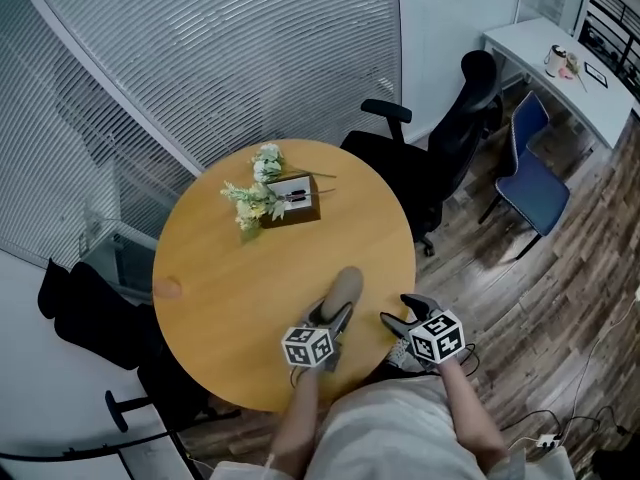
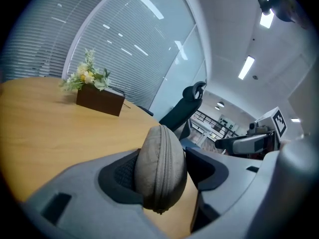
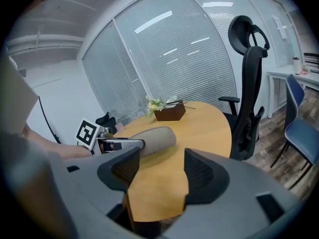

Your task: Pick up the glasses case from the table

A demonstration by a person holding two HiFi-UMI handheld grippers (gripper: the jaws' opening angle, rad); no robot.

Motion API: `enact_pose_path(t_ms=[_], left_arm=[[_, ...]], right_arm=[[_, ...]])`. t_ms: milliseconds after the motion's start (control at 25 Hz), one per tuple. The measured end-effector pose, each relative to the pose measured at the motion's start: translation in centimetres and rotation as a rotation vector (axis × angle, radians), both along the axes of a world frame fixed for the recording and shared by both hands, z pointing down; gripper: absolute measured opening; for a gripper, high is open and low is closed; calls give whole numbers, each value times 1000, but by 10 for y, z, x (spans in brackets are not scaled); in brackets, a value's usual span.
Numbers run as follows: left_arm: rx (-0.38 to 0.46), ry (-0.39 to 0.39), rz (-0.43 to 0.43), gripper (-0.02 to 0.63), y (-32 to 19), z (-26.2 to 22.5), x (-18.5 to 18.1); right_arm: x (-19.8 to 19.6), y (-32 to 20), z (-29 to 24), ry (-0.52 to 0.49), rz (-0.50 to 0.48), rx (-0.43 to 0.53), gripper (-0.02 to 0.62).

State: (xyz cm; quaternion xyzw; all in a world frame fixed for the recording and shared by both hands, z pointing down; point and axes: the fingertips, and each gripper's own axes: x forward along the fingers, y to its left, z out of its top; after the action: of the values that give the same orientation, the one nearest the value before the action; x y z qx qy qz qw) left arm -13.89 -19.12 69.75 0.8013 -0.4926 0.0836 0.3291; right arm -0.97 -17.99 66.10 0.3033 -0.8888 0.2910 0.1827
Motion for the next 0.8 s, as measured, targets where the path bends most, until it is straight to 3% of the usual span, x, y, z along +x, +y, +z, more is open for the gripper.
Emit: enact_pose_path(t_ms=[240, 440, 800], left_arm=[[51, 15, -78, 272, 13, -29, -10], [87, 68, -150, 270, 36, -56, -13], [144, 99, -235, 270, 104, -91, -18]], right_arm=[[5, 15, -8, -4, 1, 5, 275], [12, 29, -20, -47, 91, 25, 275], [9, 83, -39, -80, 135, 90, 262]])
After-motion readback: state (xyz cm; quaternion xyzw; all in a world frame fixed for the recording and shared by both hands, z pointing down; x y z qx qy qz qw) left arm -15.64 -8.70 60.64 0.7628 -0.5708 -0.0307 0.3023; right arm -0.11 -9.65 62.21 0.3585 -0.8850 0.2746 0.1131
